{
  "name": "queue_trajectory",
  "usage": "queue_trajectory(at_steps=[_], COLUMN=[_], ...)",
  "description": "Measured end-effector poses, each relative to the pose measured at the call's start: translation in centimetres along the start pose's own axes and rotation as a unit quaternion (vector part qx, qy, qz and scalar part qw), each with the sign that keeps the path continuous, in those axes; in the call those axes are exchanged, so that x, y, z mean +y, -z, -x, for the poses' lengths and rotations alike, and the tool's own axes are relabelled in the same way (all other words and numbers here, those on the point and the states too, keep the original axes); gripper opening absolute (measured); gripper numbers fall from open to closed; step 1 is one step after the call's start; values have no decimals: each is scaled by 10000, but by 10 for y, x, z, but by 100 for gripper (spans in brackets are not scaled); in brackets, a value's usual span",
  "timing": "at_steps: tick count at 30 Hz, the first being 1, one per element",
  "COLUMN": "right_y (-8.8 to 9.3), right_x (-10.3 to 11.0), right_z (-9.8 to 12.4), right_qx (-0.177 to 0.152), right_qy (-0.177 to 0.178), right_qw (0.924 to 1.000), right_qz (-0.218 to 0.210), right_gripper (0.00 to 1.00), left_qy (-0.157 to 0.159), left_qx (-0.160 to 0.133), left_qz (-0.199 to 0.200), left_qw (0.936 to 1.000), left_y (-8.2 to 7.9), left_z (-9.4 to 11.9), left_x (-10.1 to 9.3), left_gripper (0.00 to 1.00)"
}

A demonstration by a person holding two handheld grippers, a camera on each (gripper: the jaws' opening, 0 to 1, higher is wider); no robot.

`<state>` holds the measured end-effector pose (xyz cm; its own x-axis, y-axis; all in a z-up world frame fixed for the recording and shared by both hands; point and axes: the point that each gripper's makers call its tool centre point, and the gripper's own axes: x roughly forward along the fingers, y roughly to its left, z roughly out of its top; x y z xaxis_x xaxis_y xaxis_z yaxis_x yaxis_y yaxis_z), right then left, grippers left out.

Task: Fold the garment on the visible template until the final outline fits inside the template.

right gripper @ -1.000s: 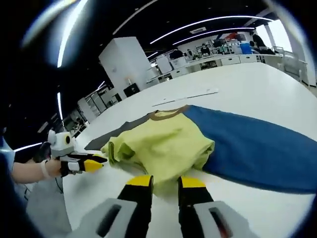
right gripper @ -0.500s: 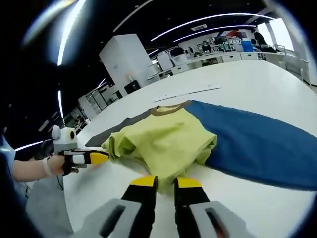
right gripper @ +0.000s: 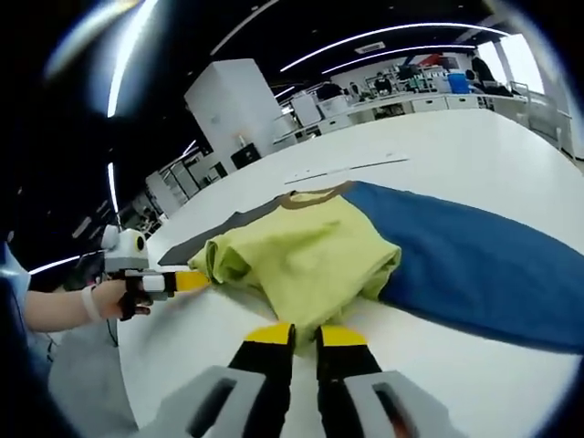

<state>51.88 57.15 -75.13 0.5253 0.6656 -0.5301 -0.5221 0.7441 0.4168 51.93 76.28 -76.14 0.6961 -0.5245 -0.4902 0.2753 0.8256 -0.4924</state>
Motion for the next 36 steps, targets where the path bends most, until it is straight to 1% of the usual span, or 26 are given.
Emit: queue_trajectory(at_steps=[3, 7, 8, 9, 10, 11, 13, 14, 17, 18, 19, 20, 21, 22, 23, 24, 27, 28, 29, 30, 31, 33, 35, 36], right_y=[1, 1, 1, 2, 2, 2, 2, 2, 2, 2, 2, 3, 3, 3, 3, 4, 4, 5, 5, 4, 4, 4, 3, 3], right_x=[0, 1, 1, 2, 3, 3, 3, 3, 3, 3, 2, 2, 2, 2, 2, 2, 2, 2, 2, 3, 2, 2, 2, 1], right_z=[0, 0, 0, -1, -1, -1, -1, -1, -1, -1, -1, -1, -1, -1, -1, -1, -1, -1, -1, -1, 0, 0, 1, 1], right_qx=[13, 5, 9, 16, 12, 12, 18, 17, 21, 20, 19, 25, 29, 33, 28, 24, 32, 36, 37, 25, 23, 21, 10, 6], right_qy=[-3, -1, -3, -10, -14, -15, -21, -24, -29, -31, -32, -32, -32, -32, -33, -36, -45, -46, -56, -67, -71, -77, -73, -72], right_qw=[10000, 10000, 10000, 10000, 10000, 10000, 10000, 10000, 10000, 10000, 10000, 10000, 10000, 10000, 10000, 10000, 10000, 9999, 9999, 9999, 9999, 9999, 9999, 9998], right_qz=[12, 20, 17, 11, 14, 17, 8, 5, 4, 2, -4, -17, -22, -33, -37, -51, -74, -85, -110, -116, -129, -140, -155, -170], right_gripper=[4, 4, 4, 4, 4, 4, 4, 3, 2, 2, 2, 2, 2, 1, 1, 1, 1, 1, 1, 1, 0, 0, 0, 0], left_qy=[25, 57, 58, 1, -49, -46, 0, -86, -114, -178, -192, -201, -192, -248, -281, -265, -304, -373, -410, -364, -348, -412, -434, -458], left_qx=[-2, 6, 55, 2, -69, -46, -139, -181, -137, -156, -165, -145, -170, -206, -183, -203, -100, -41, -31, -14, 13, 69, 104, 95], left_qz=[61, -6, -71, -360, -560, -634, -779, -992, -989, -1333, -1425, -1396, -1461, -1557, -1629, -1741, -1936, -2134, -2407, -2462, -2389, -2486, -2413, -2422], left_qw=[10000, 10000, 9999, 9994, 9984, 9980, 9969, 9949, 9949, 9908, 9895, 9899, 9889, 9873, 9861, 9842, 9806, 9762, 9697, 9685, 9704, 9677, 9694, 9691], left_y=[-1, 0, 1, -1, -3, -3, -6, -8, -7, -8, -8, -7, -8, -10, -10, -12, -10, -10, -11, -10, -9, -7, -6, -6], left_z=[0, 4, 6, 8, 9, 11, 13, 13, 8, 8, 7, 7, 6, 5, 4, 3, -4, -5, -6, -7, -9, -11, -12, -10], left_x=[-1, -4, -6, -5, -6, -8, -14, -12, -9, -8, -9, -12, -14, -14, -14, -14, -13, -10, -10, -13, -14, -10, -8, -8], left_gripper=[0, 0, 1, 5, 9, 13, 12, 12, 12, 12, 12, 12, 13, 15, 16, 16, 16, 17, 18, 17, 14, 12, 5, 4])
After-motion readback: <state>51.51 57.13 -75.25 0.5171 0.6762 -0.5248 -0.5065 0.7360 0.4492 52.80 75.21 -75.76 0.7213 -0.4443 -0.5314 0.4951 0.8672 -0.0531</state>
